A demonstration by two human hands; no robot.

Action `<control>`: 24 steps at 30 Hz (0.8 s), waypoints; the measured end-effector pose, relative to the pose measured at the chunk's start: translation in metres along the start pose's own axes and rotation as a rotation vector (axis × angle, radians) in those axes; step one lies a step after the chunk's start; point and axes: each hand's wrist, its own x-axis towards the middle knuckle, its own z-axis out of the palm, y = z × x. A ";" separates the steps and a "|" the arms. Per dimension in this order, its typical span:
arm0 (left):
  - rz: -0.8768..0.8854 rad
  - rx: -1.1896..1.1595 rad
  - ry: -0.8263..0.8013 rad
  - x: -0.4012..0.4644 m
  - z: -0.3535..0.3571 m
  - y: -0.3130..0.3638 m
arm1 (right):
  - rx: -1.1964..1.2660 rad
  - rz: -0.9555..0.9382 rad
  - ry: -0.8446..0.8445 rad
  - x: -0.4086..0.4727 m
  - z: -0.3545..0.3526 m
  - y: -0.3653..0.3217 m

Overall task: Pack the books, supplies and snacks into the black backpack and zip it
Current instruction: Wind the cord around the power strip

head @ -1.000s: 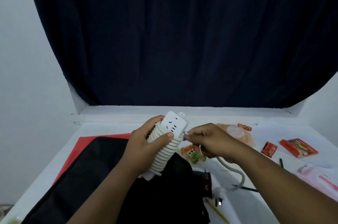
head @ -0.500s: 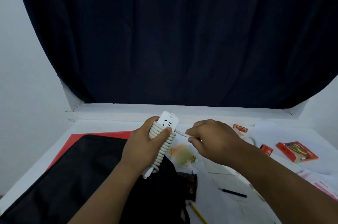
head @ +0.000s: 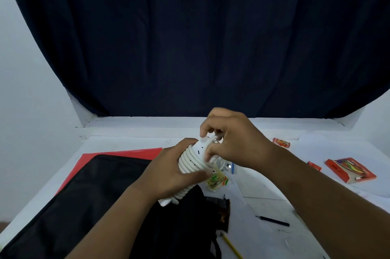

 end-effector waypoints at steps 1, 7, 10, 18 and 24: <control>-0.006 0.007 0.027 0.000 0.000 0.000 | 0.007 0.007 0.006 0.002 0.000 -0.001; -0.019 0.100 0.117 0.002 -0.001 -0.002 | 0.034 0.026 0.029 0.007 0.006 -0.001; 0.006 0.115 0.116 0.001 0.002 0.000 | 0.035 0.045 0.041 0.006 0.007 0.002; -0.005 -0.016 0.039 0.000 -0.004 0.003 | 0.294 0.131 0.098 -0.012 0.008 0.025; 0.054 -0.109 0.021 -0.007 -0.003 0.003 | 0.419 0.223 0.014 -0.020 0.011 0.034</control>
